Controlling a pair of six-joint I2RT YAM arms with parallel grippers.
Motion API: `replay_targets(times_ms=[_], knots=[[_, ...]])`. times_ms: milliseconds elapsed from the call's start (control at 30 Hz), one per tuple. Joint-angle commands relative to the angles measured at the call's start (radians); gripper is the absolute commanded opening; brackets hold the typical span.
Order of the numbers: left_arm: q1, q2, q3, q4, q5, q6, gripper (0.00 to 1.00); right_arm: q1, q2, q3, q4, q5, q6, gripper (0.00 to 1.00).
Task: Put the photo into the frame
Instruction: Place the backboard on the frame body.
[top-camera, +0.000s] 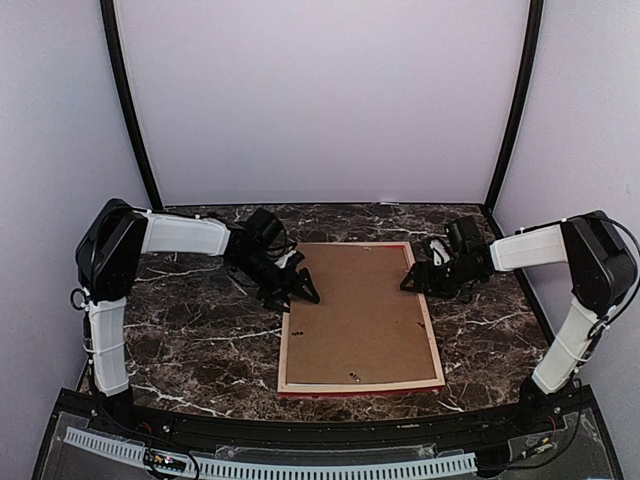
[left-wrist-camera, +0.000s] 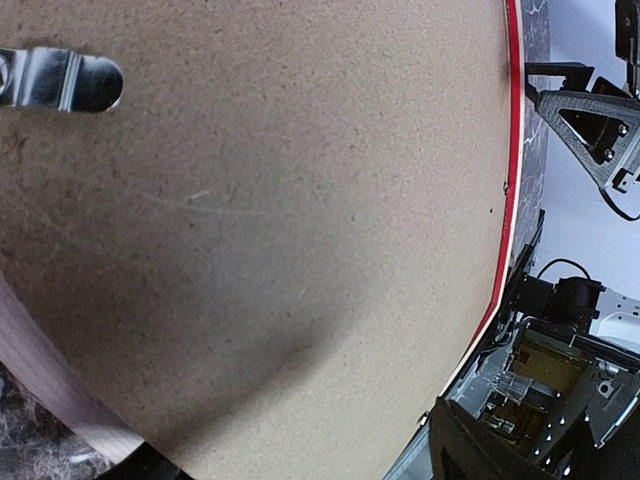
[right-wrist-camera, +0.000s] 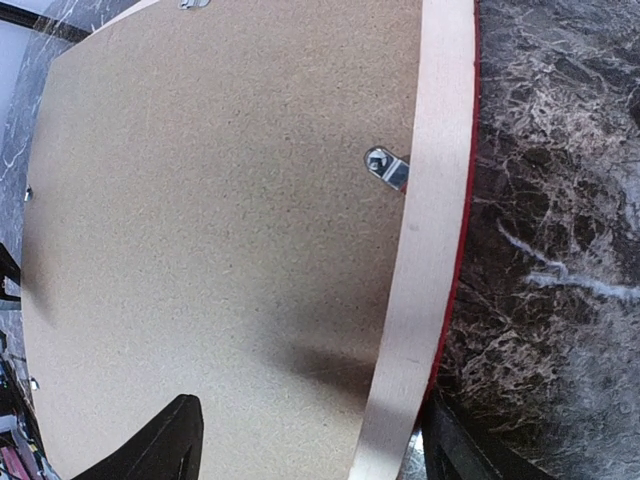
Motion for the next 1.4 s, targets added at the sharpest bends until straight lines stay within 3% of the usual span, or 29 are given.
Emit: replay_targets(times_ms=[0, 467, 1367], knots=[[-0.019, 0.003, 0.054, -0.043, -0.014, 0.042, 0.78, 0.02, 0.008, 0.006, 0.057, -0.044, 0.013, 0.76], [-0.039, 0.012, 0.176, -0.248, -0.212, 0.144, 0.82, 0.023, -0.005, 0.028, -0.001, 0.052, -0.014, 0.76], [-0.048, 0.024, 0.135, -0.226, -0.143, 0.132, 0.83, 0.032, -0.009, 0.024, 0.01, 0.048, -0.011, 0.76]])
